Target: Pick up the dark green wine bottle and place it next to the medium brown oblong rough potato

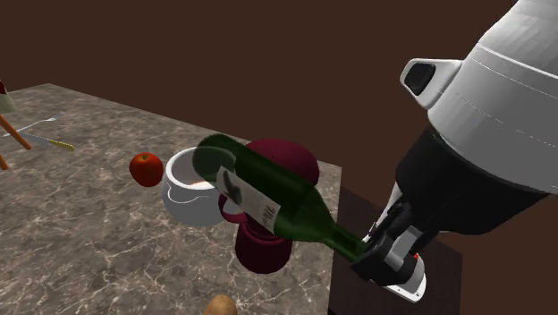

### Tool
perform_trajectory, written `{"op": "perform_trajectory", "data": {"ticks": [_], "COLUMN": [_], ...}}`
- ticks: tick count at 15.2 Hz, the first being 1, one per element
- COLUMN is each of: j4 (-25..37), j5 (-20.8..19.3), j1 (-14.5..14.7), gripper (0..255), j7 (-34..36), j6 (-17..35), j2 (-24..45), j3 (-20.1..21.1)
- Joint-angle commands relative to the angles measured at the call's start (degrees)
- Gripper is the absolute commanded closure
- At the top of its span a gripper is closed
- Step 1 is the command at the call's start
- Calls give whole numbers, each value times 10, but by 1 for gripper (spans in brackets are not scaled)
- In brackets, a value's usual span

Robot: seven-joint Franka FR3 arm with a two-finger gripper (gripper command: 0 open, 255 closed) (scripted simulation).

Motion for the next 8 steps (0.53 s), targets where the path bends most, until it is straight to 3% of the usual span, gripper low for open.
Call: {"op": "perform_trajectory", "data": {"ticks": [1, 8], "j4": [-20, -76], "j5": [4, 20], "j1": [3, 10], "gripper": [255, 255], "j7": [-2, -4], "j6": [14, 61], "j2": [-5, -17], "j3": [2, 19]}}
